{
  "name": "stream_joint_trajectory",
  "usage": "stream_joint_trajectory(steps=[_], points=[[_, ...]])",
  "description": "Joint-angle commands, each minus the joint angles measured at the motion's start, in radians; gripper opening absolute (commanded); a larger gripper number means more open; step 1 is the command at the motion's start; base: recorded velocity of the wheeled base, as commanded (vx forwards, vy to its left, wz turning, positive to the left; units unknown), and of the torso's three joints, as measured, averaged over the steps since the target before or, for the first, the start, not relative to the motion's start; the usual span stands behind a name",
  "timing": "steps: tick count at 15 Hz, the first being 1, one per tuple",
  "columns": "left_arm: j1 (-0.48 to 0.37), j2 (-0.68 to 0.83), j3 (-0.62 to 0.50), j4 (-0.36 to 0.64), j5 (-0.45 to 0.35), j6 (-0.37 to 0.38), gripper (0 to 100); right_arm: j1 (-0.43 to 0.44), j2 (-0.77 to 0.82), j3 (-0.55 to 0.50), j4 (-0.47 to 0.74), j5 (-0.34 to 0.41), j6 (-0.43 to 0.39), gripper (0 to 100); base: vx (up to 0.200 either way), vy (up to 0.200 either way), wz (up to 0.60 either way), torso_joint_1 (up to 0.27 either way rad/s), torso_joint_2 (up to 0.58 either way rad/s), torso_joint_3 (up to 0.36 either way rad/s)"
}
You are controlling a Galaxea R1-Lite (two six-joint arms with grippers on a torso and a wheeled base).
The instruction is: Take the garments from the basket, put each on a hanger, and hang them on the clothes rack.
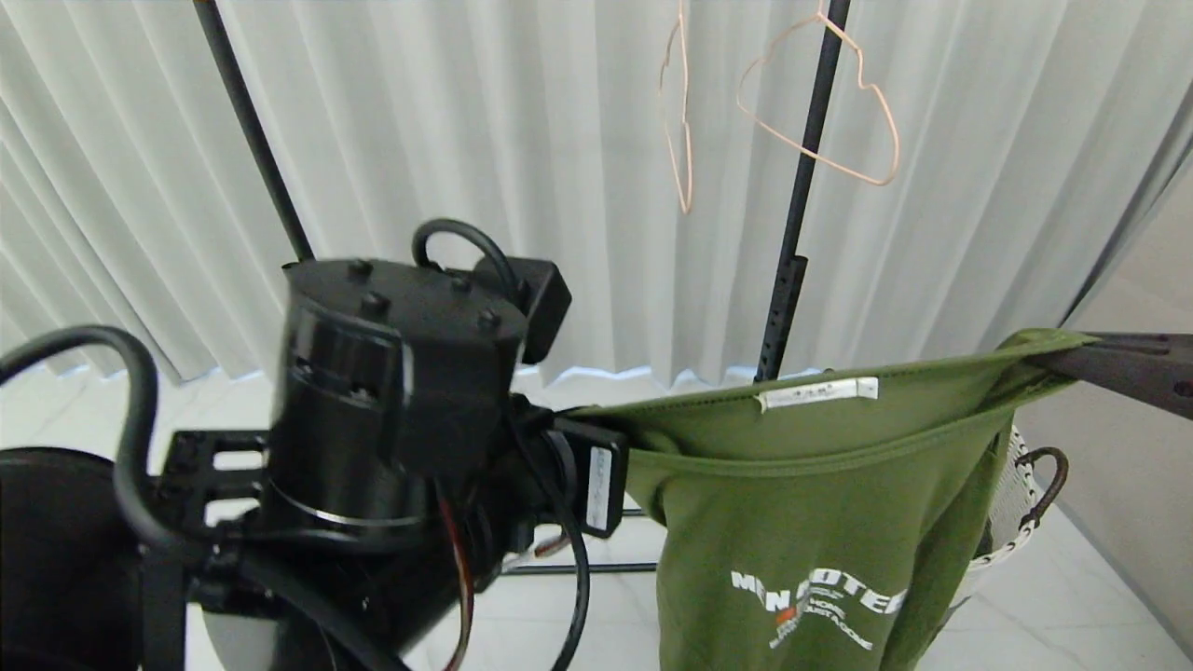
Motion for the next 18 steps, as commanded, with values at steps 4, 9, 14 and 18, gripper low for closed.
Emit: stream_joint_trajectory(steps=[4,9,14,18], points=[[0.071,-0.048,-0.102,-0.001,0.0,0.075,0,0.002,0.116,-0.173,-0.004,0.0,0.001,0,0.0,0.0,0.0,0.0,0.0,0.0],[0.059,-0.064,-0.093,-0.042,0.003,0.111,0,0.025,0.116,-0.198,-0.001,0.0,0.001,0,0.0,0.0,0.0,0.0,0.0,0.0],[0.061,-0.061,-0.073,-0.114,0.002,0.147,0,0.025,0.113,-0.207,0.001,-0.009,0.001,0,0.0,0.0,0.0,0.0,0.0,0.0],[0.061,-0.059,-0.071,-0.182,0.003,0.165,0,0.024,0.046,-0.245,0.114,-0.007,0.003,0,0.0,0.0,0.0,0.0,0.0,0.0]])
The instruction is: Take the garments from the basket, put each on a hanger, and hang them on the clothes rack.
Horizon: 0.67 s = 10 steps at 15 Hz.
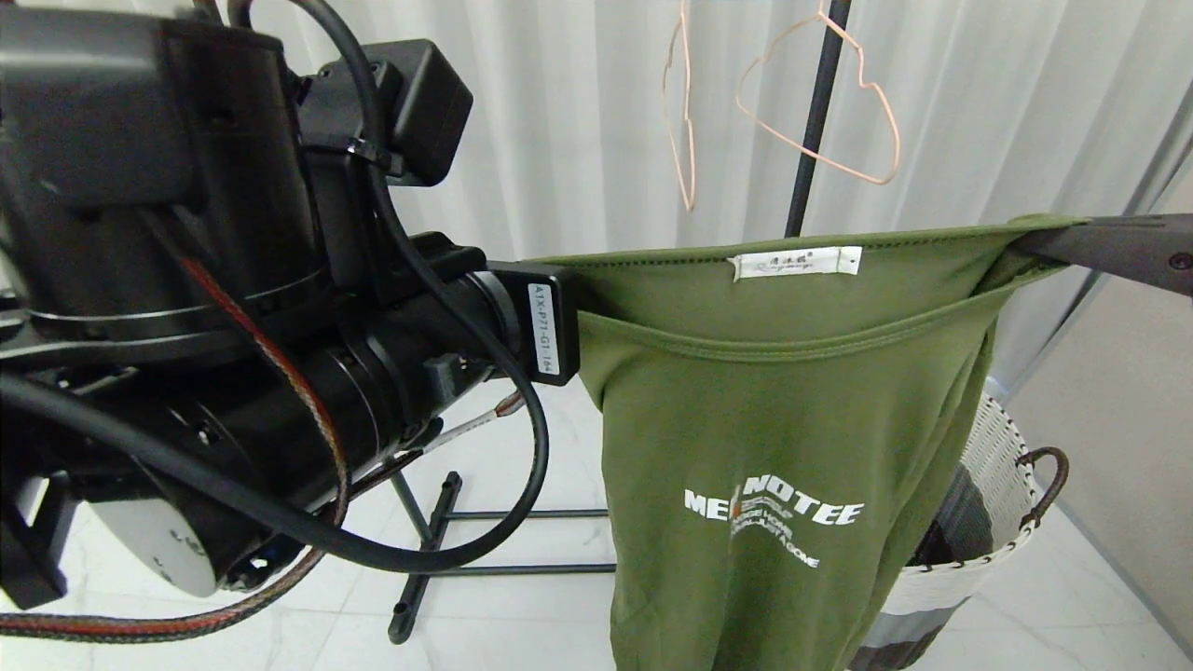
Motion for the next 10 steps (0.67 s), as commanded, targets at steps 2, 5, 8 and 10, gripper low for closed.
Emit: stream_joint_trajectory(steps=[2,5,8,10], points=[[0.001,0.038,-0.004,-0.093,-0.001,0.066,0,0.003,-0.111,-0.014,0.12,0.04,0.025,0,0.0,0.0,0.0,0.0,0.0,0.0],[0.034,0.126,-0.006,-0.29,-0.009,0.134,0,0.017,-0.185,-0.007,0.27,0.2,0.028,0,0.0,0.0,0.0,0.0,0.0,0.0],[0.084,0.159,-0.009,-0.374,-0.09,0.193,0,0.085,-0.202,-0.004,0.306,0.241,0.029,0,0.0,0.0,0.0,0.0,0.0,0.0],[0.09,0.155,-0.009,-0.374,-0.121,0.195,0,0.088,-0.194,-0.004,0.306,0.241,0.028,0,0.0,0.0,0.0,0.0,0.0,0.0]])
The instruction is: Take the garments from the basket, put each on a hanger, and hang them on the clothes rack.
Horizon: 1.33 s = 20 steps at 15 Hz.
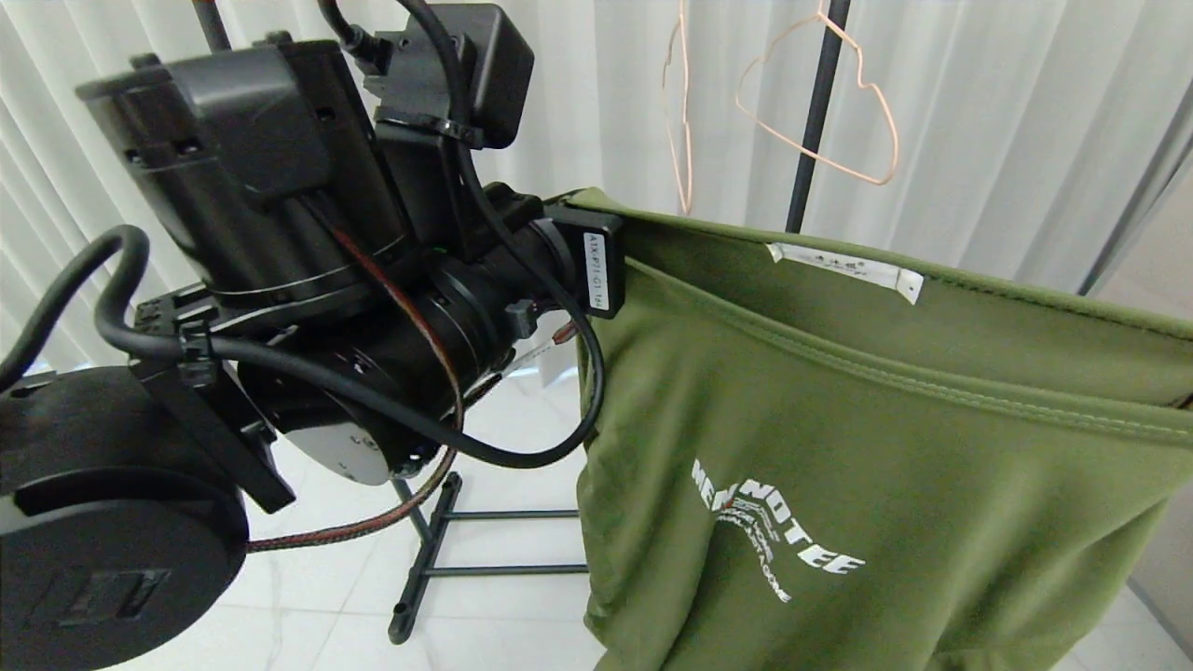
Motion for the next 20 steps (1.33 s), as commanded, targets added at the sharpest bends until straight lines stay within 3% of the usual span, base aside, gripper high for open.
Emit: stream_joint_trajectory(steps=[1,3,5,7,8,10,13,16,20], points=[[0.007,0.01,0.003,-0.001,-0.002,0.001,0,0.007,-0.003,0.003,-0.001,0.0,0.0,0,0.0,0.0,0.0,0.0,0.0,0.0],[0.004,-0.013,0.012,0.017,-0.002,0.001,0,-0.006,0.026,0.011,-0.005,-0.022,-0.007,0,0.0,0.0,0.0,0.0,0.0,0.0],[0.002,-0.074,0.035,0.133,-0.004,-0.001,0,-0.029,0.078,0.007,-0.042,-0.105,-0.022,0,0.0,0.0,0.0,0.0,0.0,0.0],[0.002,-0.164,0.067,0.251,-0.011,-0.006,0,-0.027,0.155,0.011,-0.168,-0.217,-0.026,0,0.0,0.0,0.0,0.0,0.0,0.0],[0.001,-0.204,0.093,0.301,-0.011,-0.006,0,-0.027,0.189,0.009,-0.232,-0.238,-0.026,0,0.0,0.0,0.0,0.0,0.0,0.0],[-0.033,-0.298,0.142,0.418,-0.014,-0.016,0,-0.027,0.253,0.0,-0.36,-0.24,-0.026,0,0.0,0.0,0.0,0.0,0.0,0.0],[-0.169,-0.373,0.151,0.539,-0.014,-0.125,0,-0.006,0.298,-0.017,-0.453,-0.24,-0.025,0,0.0,0.0,0.0,0.0,0.0,0.0],[-0.249,-0.408,0.161,0.579,-0.014,-0.156,0,0.016,0.304,-0.026,-0.478,-0.241,-0.023,0,0.0,0.0,0.0,0.0,0.0,0.0],[-0.246,-0.41,0.157,0.579,-0.011,-0.153,0,0.013,0.264,-0.026,-0.436,-0.269,-0.023,0,0.0,0.0,0.0,0.0,0.0,0.0]])
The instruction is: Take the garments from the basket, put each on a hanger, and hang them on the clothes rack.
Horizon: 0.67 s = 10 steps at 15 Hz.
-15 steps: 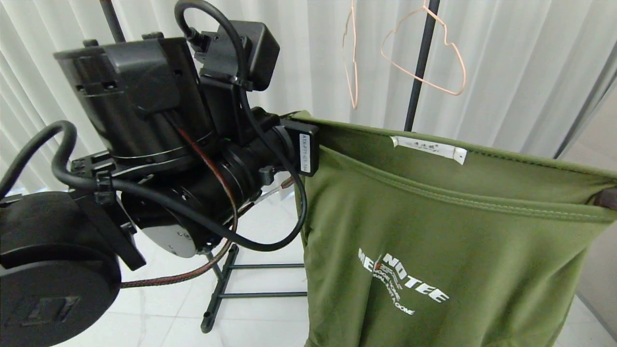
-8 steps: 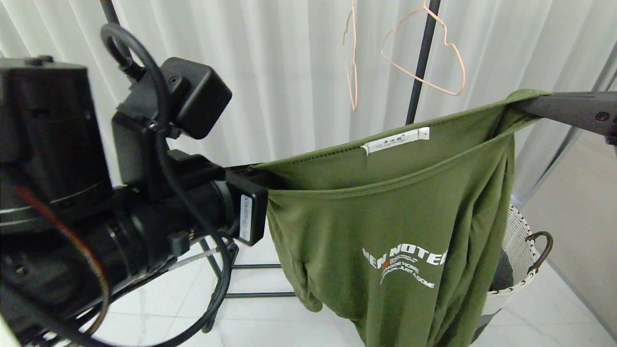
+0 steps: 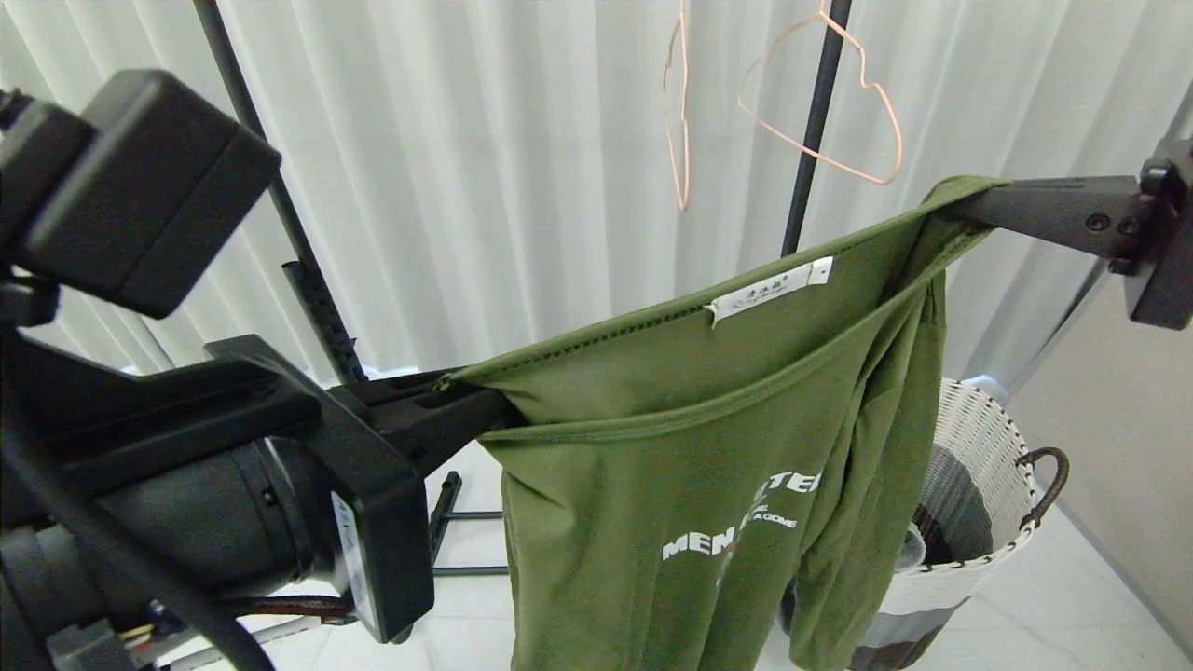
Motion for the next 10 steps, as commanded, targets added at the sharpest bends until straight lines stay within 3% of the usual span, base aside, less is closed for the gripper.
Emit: stream_joint_trajectory(steps=[1,5,10], points=[[0.028,0.008,-0.019,-0.002,0.001,0.005,0,-0.001,-0.038,-0.011,0.048,-0.022,0.001,0,0.0,0.0,0.0,0.0,0.0,0.0],[0.134,0.136,-0.143,-0.005,0.002,-0.001,0,-0.013,-0.106,-0.07,0.242,-0.072,0.004,0,0.0,0.0,0.0,0.0,0.0,0.0],[0.136,0.141,-0.105,-0.011,0.01,-0.009,0,-0.012,-0.159,-0.012,0.27,-0.083,0.004,0,0.0,0.0,0.0,0.0,0.0,0.0]])
